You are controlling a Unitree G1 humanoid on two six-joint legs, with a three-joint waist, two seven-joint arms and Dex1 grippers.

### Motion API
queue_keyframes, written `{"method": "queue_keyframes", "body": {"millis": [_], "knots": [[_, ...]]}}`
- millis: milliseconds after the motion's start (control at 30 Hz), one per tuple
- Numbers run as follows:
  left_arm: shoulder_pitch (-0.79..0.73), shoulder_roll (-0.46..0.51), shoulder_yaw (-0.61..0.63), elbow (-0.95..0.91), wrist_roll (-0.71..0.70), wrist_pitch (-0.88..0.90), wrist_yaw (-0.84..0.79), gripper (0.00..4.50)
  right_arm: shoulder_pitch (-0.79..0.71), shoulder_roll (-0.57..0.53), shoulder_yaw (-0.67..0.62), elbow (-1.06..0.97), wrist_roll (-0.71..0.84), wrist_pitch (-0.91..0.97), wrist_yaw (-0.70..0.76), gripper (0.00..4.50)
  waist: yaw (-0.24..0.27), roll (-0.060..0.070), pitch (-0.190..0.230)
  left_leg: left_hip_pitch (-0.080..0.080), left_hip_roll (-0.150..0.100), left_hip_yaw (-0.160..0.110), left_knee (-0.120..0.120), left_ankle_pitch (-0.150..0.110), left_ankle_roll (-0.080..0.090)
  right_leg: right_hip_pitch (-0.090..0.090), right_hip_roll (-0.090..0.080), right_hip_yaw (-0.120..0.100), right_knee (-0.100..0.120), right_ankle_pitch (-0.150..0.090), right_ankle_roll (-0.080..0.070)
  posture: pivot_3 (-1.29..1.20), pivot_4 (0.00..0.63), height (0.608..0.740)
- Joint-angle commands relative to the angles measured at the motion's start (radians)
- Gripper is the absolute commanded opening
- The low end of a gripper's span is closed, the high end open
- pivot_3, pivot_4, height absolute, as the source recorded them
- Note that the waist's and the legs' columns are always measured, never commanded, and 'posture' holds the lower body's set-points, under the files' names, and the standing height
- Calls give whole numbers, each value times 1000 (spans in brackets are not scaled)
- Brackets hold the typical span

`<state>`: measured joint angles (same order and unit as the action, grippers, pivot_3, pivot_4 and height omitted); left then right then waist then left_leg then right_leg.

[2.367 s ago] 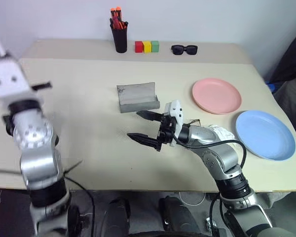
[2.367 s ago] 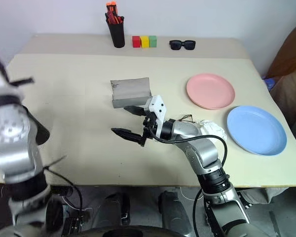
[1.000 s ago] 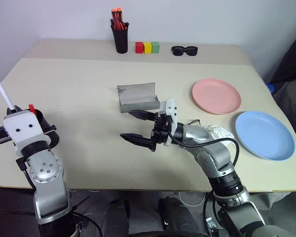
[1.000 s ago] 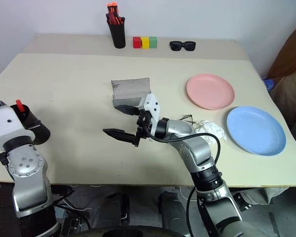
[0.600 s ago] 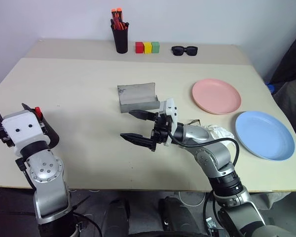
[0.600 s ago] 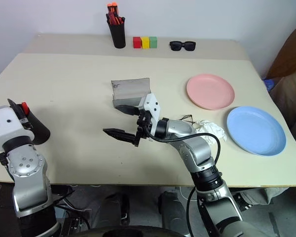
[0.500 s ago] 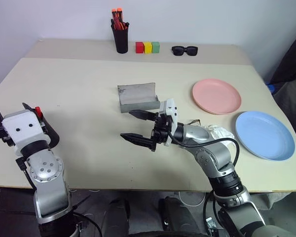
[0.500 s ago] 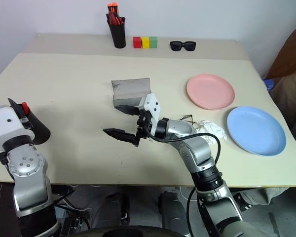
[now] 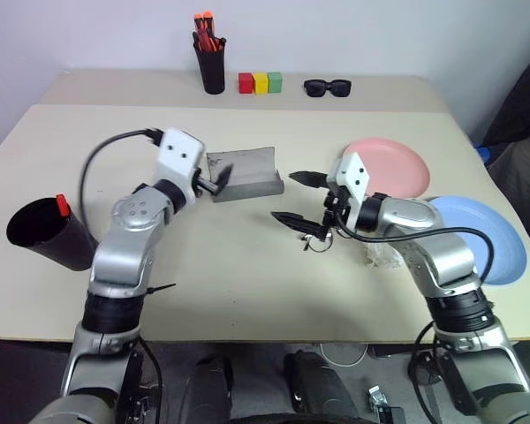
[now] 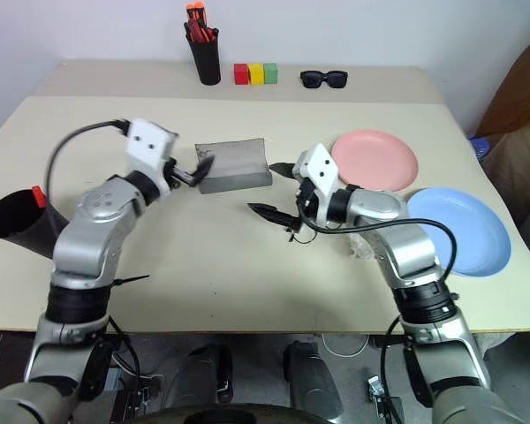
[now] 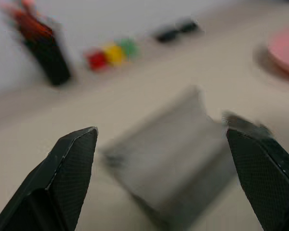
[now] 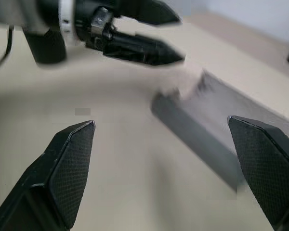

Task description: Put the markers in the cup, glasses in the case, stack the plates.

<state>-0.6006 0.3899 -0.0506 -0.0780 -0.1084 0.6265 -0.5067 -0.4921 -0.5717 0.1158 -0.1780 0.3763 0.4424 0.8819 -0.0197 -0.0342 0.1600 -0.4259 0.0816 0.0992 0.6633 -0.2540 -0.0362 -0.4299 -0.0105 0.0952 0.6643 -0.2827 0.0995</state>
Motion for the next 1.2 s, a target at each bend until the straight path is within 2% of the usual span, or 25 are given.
{"method": "queue_keyframes", "body": {"millis": [33, 167, 333, 433, 533, 633, 667, 767, 933, 1200], "knots": [[-194, 3, -24, 299, -50, -17, -169, 4444, 62, -125, -70, -93, 10, -10, 81, 4500, 14, 0, 1, -1, -1, -1, 1, 0, 0, 0, 0, -1, 0, 0, 0, 0, 150, 722], [-332, 2, -86, 567, -20, -99, -314, 4444, 175, -201, -115, -178, 30, 13, 94, 4500, 4, 0, 1, -2, -2, 0, 2, -1, 2, 1, -1, 1, -3, -1, 1, 0, 150, 722], [-418, -3, -151, 796, 35, -201, -420, 4444, 294, -229, -162, -263, 30, 27, 65, 4500, 0, 1, 2, -1, -1, 0, 1, -1, 2, 0, 0, 1, -1, -1, 1, 0, 150, 722], [-435, -9, -178, 865, 52, -244, -508, 4444, 332, -223, -179, -289, 25, 34, 37, 4500, 2, 1, 2, -1, -1, 0, 2, -1, 2, 0, 0, 1, -1, -1, 1, 0, 150, 722], [-435, -9, -194, 907, 83, -287, -533, 3565, 348, -215, -178, -297, 19, 28, 16, 4500, 5, 1, 2, -2, -2, 0, 3, -1, 2, 0, -1, 2, -1, -1, 0, 0, 150, 722], [-435, -13, -182, 922, 88, -302, -536, 2168, 356, -215, -176, -298, 19, 24, 6, 4500, 6, 1, 2, -2, -2, 0, 3, -1, 2, 0, -1, 2, -1, -2, 0, 0, 150, 722], [-431, -12, -178, 920, 86, -308, -542, 1544, 356, -214, -173, -298, 19, 23, 4, 4500, 6, 1, 2, -2, -2, 0, 3, -1, 2, 0, -1, 2, -1, -2, 0, 0, 150, 722], [-423, -8, -174, 910, 84, -318, -553, 61, 355, -214, -166, -297, 20, 22, -2, 4500, 7, 1, 2, -2, -2, 0, 3, -1, 2, 0, -1, 2, -1, -1, 1, 0, 150, 722], [-310, 58, -209, 708, 70, -418, -695, 61, 341, -214, -152, -292, 20, 26, -1, 4500, 0, 1, 2, -1, -1, 0, 2, -1, 2, 0, -1, 2, -1, -1, 1, 0, 150, 722], [-124, 207, -245, 374, 61, -406, -862, 61, 313, -246, -166, -253, 25, 30, 34, 4500, 7, 1, 2, -1, -1, 0, 3, -1, 2, 0, -1, 2, 0, -2, -1, 0, 150, 722]]}}
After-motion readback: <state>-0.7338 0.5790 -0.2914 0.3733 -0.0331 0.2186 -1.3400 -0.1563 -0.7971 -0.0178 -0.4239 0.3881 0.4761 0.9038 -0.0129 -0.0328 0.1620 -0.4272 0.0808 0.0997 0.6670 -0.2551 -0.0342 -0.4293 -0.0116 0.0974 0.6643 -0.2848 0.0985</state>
